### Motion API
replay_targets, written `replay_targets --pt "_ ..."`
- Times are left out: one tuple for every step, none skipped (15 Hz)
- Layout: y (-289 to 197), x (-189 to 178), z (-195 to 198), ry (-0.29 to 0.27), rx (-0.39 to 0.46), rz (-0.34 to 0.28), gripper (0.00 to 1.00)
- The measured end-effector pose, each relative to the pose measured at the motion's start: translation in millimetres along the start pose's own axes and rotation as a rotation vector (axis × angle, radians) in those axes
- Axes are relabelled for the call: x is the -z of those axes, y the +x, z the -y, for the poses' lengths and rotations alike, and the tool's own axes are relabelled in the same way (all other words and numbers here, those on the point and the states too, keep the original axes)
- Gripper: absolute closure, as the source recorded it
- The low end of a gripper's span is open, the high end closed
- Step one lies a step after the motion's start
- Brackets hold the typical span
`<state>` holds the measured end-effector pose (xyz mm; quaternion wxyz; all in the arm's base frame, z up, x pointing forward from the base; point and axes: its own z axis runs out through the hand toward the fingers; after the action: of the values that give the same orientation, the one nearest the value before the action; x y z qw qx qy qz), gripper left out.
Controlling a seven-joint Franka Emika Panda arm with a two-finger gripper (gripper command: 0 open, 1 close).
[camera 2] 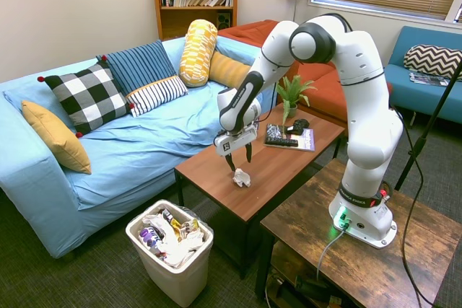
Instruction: Throw the tissue in the trash bin
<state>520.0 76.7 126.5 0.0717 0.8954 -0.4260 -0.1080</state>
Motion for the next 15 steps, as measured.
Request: replay_targets --pt "0 -7 4 -0.007 0.001 0.005 0.00" --pt "0 -14 8 -0.013 0.001 0.010 0.00" --pt "-1 -19 12 -0.017 0.002 0.014 0.00" --pt "-1 -24 16 -0.021 0.004 0.015 0.00" --pt "0 -28 21 -0.022 0.008 0.013 1.00" --pt "0 -31 24 -0.024 0.008 0.014 1.00" --pt "-1 -32 26 -0.023 0.006 0.017 1.00" --pt "-1 -34 28 -0.023 0.005 0.018 1.00" --pt "-2 -35 28 -0.023 0.003 0.021 1.00" --pt "-2 -36 28 -0.023 0.000 0.024 1.00" --pt "-1 -37 28 -0.023 -0.004 0.026 1.00" --pt "-1 -37 28 -0.021 -0.009 0.029 1.00" --pt "-1 -37 28 -0.019 -0.013 0.033 1.00" --pt "-1 -36 29 -0.018 -0.015 0.035 1.00" --pt "0 -35 29 -0.017 -0.016 0.036 1.00"
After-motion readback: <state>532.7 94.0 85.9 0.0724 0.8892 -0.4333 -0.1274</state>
